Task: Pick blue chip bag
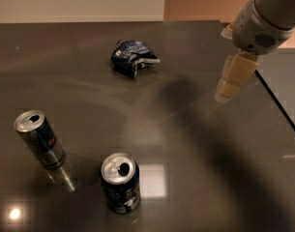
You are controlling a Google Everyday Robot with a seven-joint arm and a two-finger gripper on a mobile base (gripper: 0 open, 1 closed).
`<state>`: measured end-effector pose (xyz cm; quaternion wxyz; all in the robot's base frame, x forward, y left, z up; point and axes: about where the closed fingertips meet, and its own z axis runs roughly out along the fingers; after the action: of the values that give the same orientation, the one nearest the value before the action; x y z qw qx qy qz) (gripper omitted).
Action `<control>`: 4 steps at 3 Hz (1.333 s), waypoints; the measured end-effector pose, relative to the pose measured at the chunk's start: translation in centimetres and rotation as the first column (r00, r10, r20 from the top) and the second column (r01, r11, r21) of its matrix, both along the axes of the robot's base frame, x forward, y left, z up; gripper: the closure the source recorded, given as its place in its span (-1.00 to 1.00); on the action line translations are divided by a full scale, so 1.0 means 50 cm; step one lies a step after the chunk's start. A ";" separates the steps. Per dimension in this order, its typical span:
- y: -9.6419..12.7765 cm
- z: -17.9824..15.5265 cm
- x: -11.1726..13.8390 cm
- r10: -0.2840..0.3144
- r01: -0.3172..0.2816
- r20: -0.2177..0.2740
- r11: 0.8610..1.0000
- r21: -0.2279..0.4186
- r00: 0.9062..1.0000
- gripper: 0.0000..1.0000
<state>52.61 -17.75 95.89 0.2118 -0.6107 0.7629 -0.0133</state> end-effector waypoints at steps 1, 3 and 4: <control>0.046 -0.016 0.077 0.020 -0.020 0.008 0.999 0.038 1.000 -1.00; 0.137 -0.055 0.220 0.032 -0.033 0.015 0.995 0.098 0.999 -1.00; 0.186 -0.086 0.274 0.040 -0.040 0.007 0.992 0.115 0.999 -1.00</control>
Offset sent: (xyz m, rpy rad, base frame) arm 0.1232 0.0758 -0.0235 0.1158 -0.0278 0.0369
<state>66.31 -8.44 91.60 0.2487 -0.6126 0.7495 0.0337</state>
